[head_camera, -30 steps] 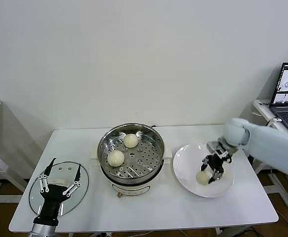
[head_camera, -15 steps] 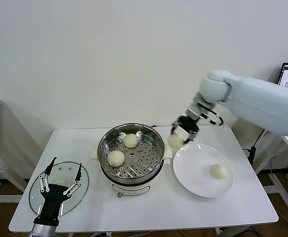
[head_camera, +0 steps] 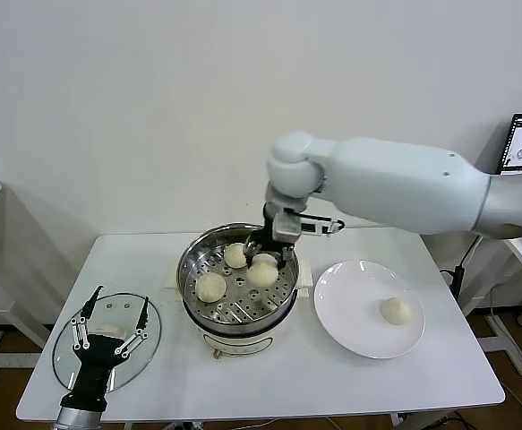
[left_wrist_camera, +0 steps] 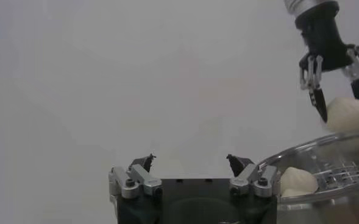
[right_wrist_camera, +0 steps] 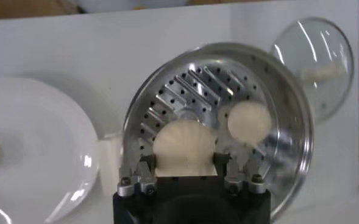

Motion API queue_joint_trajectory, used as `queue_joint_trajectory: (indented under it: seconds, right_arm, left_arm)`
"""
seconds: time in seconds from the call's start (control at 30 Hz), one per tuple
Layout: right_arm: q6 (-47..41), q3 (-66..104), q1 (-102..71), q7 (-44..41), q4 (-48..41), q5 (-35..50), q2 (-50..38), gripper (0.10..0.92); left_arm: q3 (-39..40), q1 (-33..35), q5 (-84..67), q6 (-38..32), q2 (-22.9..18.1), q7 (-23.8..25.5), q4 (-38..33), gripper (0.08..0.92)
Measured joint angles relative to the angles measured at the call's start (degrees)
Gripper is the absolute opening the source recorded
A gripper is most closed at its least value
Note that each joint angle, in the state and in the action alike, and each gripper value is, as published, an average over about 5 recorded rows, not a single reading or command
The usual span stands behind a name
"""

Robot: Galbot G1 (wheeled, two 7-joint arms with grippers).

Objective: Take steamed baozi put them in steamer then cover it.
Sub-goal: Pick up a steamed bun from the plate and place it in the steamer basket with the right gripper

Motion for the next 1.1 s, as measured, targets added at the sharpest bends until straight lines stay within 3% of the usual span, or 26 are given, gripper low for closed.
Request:
queue_joint_trajectory:
  seconds: [0.87, 1.1]
  right_arm:
    - [8.32, -0.58, -6.81, 0.74, -2.94, -9.41, 6.96, 0.671]
    - [8.45, -0.25, -7.39, 1.07, -3.30, -10.86, 7.30, 0.793]
  left_arm:
    - [-0.16, -0.14, -0.08, -0.64, -0.31, -0.09, 0.45, 0.823]
    - [-0.20, -0.27, -0.08, -0.72, -0.39, -0.09, 0.58, 0.823]
